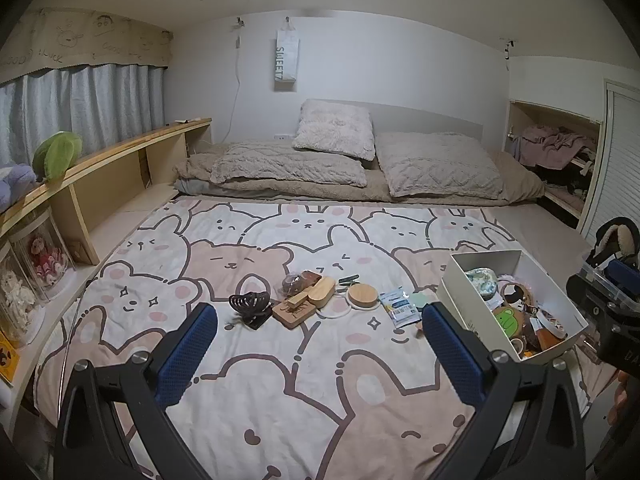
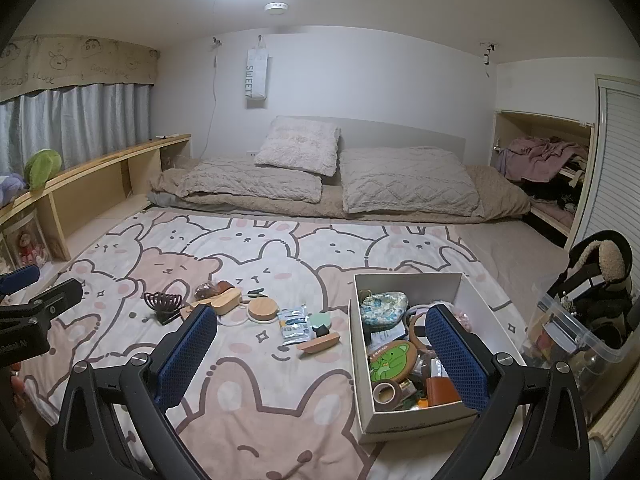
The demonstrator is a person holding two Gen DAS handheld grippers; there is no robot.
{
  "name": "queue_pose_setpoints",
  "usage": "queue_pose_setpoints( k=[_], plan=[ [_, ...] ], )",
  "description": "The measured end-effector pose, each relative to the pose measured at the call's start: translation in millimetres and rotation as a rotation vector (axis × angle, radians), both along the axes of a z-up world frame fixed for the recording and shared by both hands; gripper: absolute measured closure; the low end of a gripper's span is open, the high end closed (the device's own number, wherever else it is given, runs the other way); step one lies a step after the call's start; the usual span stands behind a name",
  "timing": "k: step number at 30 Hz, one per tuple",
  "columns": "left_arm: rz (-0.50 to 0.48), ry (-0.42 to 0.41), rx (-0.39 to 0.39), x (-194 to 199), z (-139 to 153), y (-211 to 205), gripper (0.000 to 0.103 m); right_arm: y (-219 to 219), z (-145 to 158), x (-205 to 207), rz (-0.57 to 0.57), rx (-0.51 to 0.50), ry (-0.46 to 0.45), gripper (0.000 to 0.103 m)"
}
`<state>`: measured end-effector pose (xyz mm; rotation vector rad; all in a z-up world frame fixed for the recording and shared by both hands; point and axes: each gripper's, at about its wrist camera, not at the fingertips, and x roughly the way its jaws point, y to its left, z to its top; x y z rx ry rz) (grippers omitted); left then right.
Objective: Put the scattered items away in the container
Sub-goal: 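Move both tools toward the scattered items on the bedsheet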
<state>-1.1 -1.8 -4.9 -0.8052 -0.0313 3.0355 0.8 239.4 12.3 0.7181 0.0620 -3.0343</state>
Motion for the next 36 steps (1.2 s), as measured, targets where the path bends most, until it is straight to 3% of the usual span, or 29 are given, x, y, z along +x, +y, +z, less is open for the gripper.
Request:
queue_pose_setpoints(
  k=[22,36],
  plan=[
    [-0.01,-0.012,0.003,-3.7,1.5,11.3,0.0,-3.1,-1.5,-0.8,0.0,-0.001,-0.013,0.0],
    [0.02,-0.03,0.026,-21.9,-11.8,-10.5,0.0,-8.1,-10.9,-19.4,0.004,-0.008,-0.046,0.0]
  ],
)
